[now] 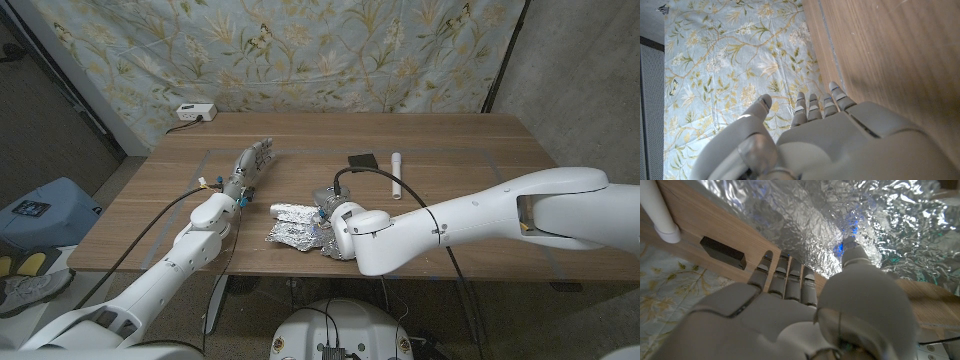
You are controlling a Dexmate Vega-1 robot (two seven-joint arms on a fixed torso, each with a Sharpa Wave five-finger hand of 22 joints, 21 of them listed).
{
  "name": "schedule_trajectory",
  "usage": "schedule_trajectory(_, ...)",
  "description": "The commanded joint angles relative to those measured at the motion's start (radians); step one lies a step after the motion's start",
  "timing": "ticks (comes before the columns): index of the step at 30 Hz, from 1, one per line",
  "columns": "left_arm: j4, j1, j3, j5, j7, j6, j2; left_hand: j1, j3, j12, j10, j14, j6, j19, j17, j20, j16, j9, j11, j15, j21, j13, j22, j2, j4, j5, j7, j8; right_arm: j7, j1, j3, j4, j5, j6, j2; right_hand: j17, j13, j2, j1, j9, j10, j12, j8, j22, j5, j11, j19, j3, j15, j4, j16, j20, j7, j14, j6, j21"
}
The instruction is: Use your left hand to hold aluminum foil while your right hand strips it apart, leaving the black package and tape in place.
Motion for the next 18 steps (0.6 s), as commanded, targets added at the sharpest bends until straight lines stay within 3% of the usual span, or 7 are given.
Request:
schedule_trajectory(1, -0.011, 0.007, -0.001, -0.002, 0.010, 0.009, 0.000, 0.009, 0.007, 0.005, 0.011, 0.007, 0.014, 0.010, 0.003, -0.002, 0.001, 0.006, 0.005, 0.002, -0.001, 0.001, 0.003, 0.004, -0.001, 0.005, -0.001, 0.004, 0.036, -0.026, -0.004, 0.046, -0.051, 0.024, -0.012, 0.004, -0.002, 0.000, 0.012, 0.002, 0.001, 0.002, -0.001, 0.002, 0.003, -0.009, 0.008, 0.002, 0.001, -0.004, 0.003, 0.000, -0.004, 0.005, 0.002, 0.005)
schedule_trajectory(5, -0.015, 0.009, 0.000, -0.002, 0.012, 0.014, 0.001, 0.009, 0.008, 0.006, 0.012, 0.007, 0.015, 0.012, 0.003, -0.001, 0.001, 0.006, 0.005, 0.003, -0.002, 0.001, 0.003, 0.004, -0.001, 0.005, -0.002, 0.003, 0.037, -0.036, -0.001, 0.043, -0.074, 0.030, -0.023, 0.010, -0.010, 0.001, 0.019, 0.003, 0.022, 0.009, 0.003, 0.001, 0.002, -0.021, 0.012, 0.002, -0.019, -0.003, 0.012, -0.001, -0.018, 0.021, 0.023, 0.005)
schedule_trajectory(9, -0.021, 0.010, 0.002, 0.000, 0.019, 0.022, 0.002, 0.008, 0.009, 0.006, 0.012, 0.009, 0.018, 0.013, 0.003, -0.001, 0.002, 0.006, 0.004, 0.003, -0.002, 0.001, 0.003, 0.004, 0.000, 0.005, -0.002, 0.003, 0.044, -0.037, -0.003, 0.033, -0.097, 0.032, -0.030, 0.024, -0.033, 0.001, 0.031, 0.008, 0.101, 0.032, 0.019, 0.001, 0.000, -0.054, 0.024, 0.000, -0.047, -0.001, 0.032, -0.007, -0.042, 0.058, 0.087, 0.006)
schedule_trajectory(13, -0.026, 0.011, 0.004, 0.000, 0.020, 0.028, 0.003, 0.009, 0.010, 0.006, 0.014, 0.010, 0.020, 0.014, 0.003, 0.000, 0.001, 0.007, 0.004, 0.003, -0.003, 0.001, 0.003, 0.004, 0.000, 0.005, -0.002, 0.003, 0.051, -0.036, -0.005, 0.018, -0.118, 0.036, -0.040, 0.031, -0.046, 0.004, 0.038, 0.011, 0.125, 0.037, 0.024, 0.002, -0.002, -0.061, 0.035, 0.000, -0.063, -0.001, 0.044, -0.013, -0.056, 0.076, 0.114, 0.008)
schedule_trajectory(18, -0.028, 0.009, 0.006, 0.001, 0.021, 0.032, 0.002, 0.009, 0.011, 0.006, 0.014, 0.011, 0.022, 0.014, 0.003, 0.000, 0.002, 0.007, 0.006, 0.003, -0.005, 0.002, 0.003, 0.005, 0.001, 0.005, -0.001, 0.003, 0.060, -0.034, -0.009, -0.007, -0.143, 0.040, -0.058, 0.041, -0.055, 0.003, 0.045, 0.014, 0.158, 0.050, 0.024, 0.002, -0.004, -0.098, 0.048, -0.004, -0.075, 0.000, 0.056, -0.015, -0.069, 0.095, 0.133, 0.009)
